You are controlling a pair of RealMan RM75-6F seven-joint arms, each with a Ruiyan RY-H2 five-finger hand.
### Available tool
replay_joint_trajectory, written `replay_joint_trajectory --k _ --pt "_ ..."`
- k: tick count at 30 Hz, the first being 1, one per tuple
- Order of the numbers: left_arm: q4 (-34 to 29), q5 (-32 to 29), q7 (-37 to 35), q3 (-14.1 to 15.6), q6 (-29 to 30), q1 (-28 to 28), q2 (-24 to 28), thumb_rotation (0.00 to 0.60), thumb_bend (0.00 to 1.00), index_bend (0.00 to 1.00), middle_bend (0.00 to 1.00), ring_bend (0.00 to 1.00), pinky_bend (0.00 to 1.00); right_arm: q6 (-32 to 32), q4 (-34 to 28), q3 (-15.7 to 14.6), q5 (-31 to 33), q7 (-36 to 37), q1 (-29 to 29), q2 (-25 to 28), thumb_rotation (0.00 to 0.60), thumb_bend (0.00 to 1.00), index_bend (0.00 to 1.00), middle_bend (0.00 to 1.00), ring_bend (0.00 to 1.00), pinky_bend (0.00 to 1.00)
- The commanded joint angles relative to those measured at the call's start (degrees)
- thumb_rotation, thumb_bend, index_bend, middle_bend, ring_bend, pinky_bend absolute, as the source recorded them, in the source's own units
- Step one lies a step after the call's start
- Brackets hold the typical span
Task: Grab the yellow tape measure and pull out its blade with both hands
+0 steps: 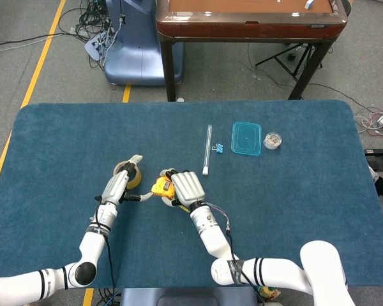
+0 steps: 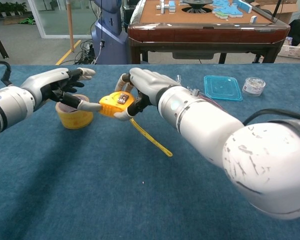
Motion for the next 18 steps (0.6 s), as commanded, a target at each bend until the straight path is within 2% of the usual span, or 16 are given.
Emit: replay_joint_trajectory --k 1,18 --pt "0.0 0.0 -0.1 0.0 0.0 0.0 0.0 0.6 0.17 0.0 0.0 0.0 0.0 0.1 -0.1 0.1 0.3 0.0 0.1 0.2 0.6 0.78 0.62 0.66 0.57 0.35" --pt "0.8 -0.6 1.2 -0.1 0.8 -0.1 -0.2 0.6 0.17 0.0 0.0 0.0 0.0 0.1 -2.3 -0.5 1.4 0.9 -0.1 2.3 0.6 0.78 0.63 0.67 0.58 0.35"
